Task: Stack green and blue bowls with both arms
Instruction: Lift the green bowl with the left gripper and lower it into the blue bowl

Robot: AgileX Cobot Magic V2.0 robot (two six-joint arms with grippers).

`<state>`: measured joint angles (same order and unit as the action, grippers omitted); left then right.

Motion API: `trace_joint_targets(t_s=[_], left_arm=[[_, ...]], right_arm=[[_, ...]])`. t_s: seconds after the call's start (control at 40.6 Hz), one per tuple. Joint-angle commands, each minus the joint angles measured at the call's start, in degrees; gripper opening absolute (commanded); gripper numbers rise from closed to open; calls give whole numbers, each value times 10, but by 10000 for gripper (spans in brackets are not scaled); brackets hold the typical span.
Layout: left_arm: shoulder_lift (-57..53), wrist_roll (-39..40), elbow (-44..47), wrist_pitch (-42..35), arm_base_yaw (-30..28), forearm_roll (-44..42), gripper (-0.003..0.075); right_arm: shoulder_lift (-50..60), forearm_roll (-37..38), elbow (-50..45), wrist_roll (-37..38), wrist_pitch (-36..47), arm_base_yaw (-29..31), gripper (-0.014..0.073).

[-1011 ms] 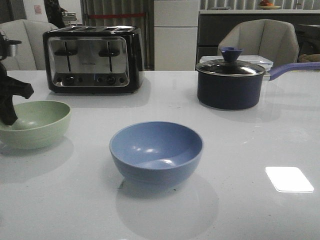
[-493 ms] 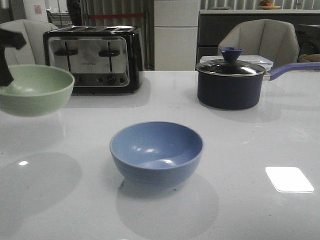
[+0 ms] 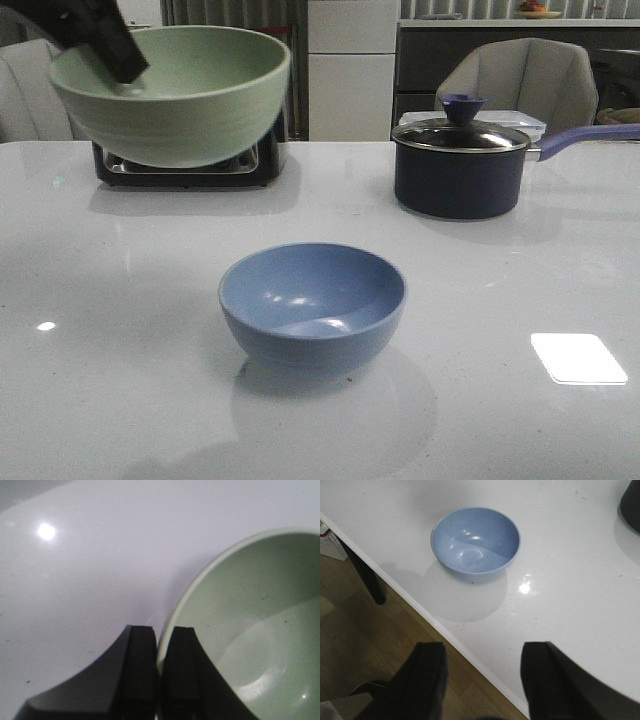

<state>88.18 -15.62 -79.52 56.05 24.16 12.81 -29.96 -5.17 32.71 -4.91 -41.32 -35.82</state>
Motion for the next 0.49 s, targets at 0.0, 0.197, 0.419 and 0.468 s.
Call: trace_joint_targets(t_s=[0.0,0.197,0.419,0.468], left_arm=[[-3,-2,-19,-47,42,16,93],[60,-2,-41,-64,71,35,93],[135,-2,-73,-64,71,41,93],[147,-2,-73,-62,71,45,93]], right_arm=[[-2,3,16,-7,40,0,445],[-2,3,16,-7,40,0,445],[-2,3,16,-7,40,0,445],[-2,3,16,-7,40,0,445]])
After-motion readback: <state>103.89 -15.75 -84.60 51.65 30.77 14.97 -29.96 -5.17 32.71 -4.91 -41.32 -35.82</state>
